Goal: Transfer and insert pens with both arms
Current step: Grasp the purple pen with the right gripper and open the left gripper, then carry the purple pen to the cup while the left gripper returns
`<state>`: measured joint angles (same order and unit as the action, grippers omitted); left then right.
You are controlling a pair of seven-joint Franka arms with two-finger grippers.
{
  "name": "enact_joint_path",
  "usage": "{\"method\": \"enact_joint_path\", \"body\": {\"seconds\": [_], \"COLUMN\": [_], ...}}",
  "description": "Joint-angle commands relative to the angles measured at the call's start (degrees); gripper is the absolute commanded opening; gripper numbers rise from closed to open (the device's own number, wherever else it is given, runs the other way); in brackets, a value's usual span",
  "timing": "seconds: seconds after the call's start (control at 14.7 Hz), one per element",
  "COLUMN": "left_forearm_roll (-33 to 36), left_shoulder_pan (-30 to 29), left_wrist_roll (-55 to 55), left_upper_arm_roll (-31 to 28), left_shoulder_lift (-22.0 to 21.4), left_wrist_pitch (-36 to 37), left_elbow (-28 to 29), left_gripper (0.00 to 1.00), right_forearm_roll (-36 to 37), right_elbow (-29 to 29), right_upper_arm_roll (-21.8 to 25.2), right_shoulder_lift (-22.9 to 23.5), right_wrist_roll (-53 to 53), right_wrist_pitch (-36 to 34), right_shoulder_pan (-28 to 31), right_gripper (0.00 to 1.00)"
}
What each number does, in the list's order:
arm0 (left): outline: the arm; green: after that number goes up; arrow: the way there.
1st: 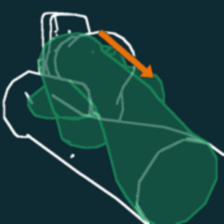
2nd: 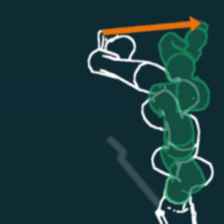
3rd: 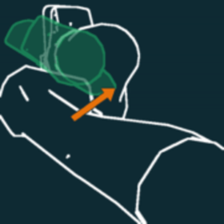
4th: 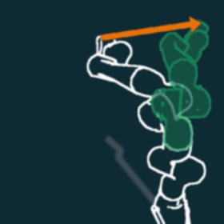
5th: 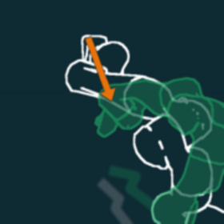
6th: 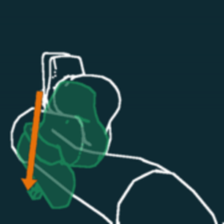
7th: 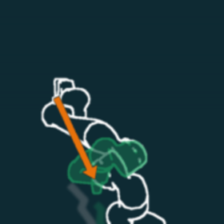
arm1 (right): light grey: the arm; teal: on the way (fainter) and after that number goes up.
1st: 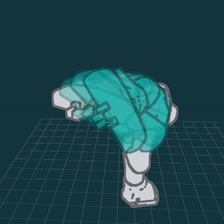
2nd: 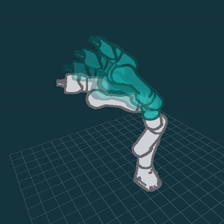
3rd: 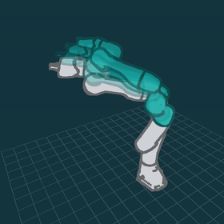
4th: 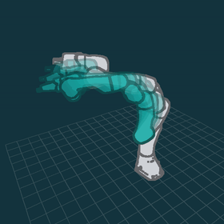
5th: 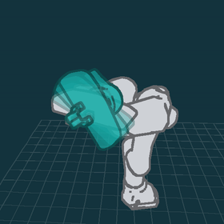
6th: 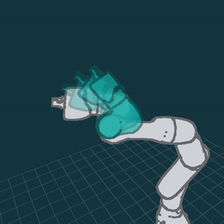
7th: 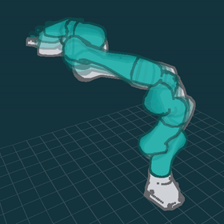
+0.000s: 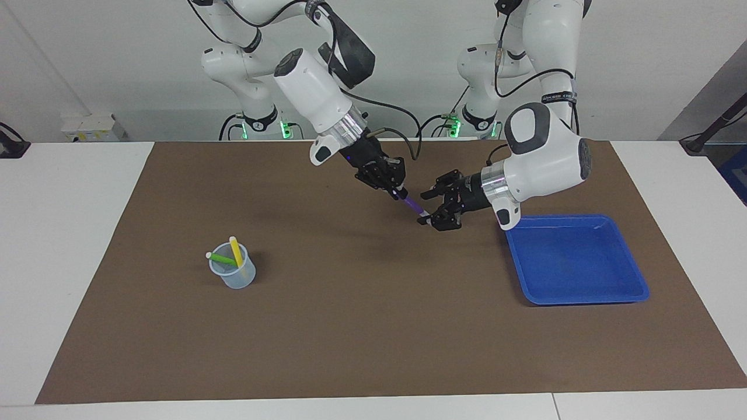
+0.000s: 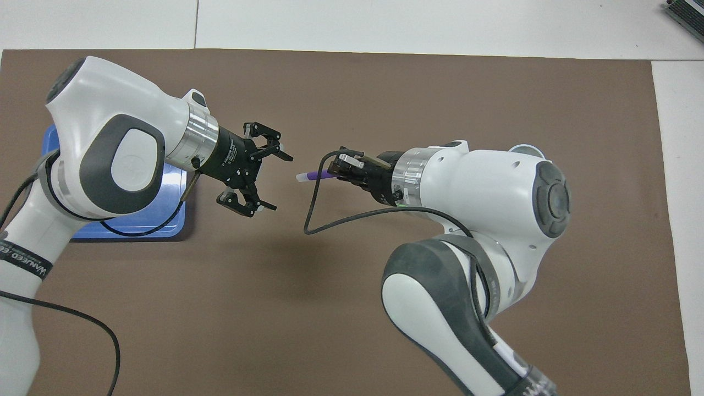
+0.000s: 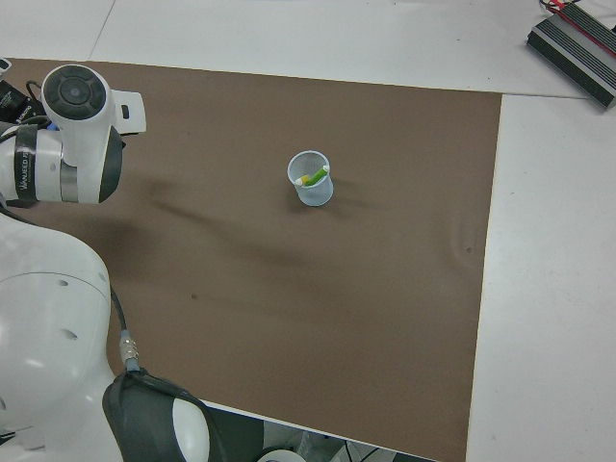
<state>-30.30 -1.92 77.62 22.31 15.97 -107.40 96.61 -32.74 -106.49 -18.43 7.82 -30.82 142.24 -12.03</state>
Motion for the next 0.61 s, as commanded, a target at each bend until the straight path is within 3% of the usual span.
{"method": "enact_joint_path", "body": {"seconds": [0.0,0.2,0.55], "left_forearm_roll": [5.6,8.2,21.2], "left_shoulder_pan": [1.1,0.6,0.9], "left_wrist_roll": [-2.0,-11.3,-24.3], "left_upper_arm_roll": [-0.8,-1.1,-1.0], "left_shoulder_lift": [-2.0,-3.0,-4.9], "left_wrist_pitch": [0.6,1.6,3.8], "left_elbow": [-0.2,-0.1,-0.9], "left_gripper": [1.00,1.00,1.00], "right_forearm_roll": [-0.5,9.8,22.6], "right_elbow": [0.5,3.6,7.6], "right_upper_arm_roll": [-0.2,-0.2,0.0], "right_shoulder_lift": [-1.0,-0.5,-0.3], "right_wrist_roll": [9.6,19.2,34.3], "right_wrist_pitch": [-4.3,-11.2,-20.2], "right_shoulder_pan": [3.5,7.6,13.0], "right_gripper": [0.00,0.00,0.00]}}
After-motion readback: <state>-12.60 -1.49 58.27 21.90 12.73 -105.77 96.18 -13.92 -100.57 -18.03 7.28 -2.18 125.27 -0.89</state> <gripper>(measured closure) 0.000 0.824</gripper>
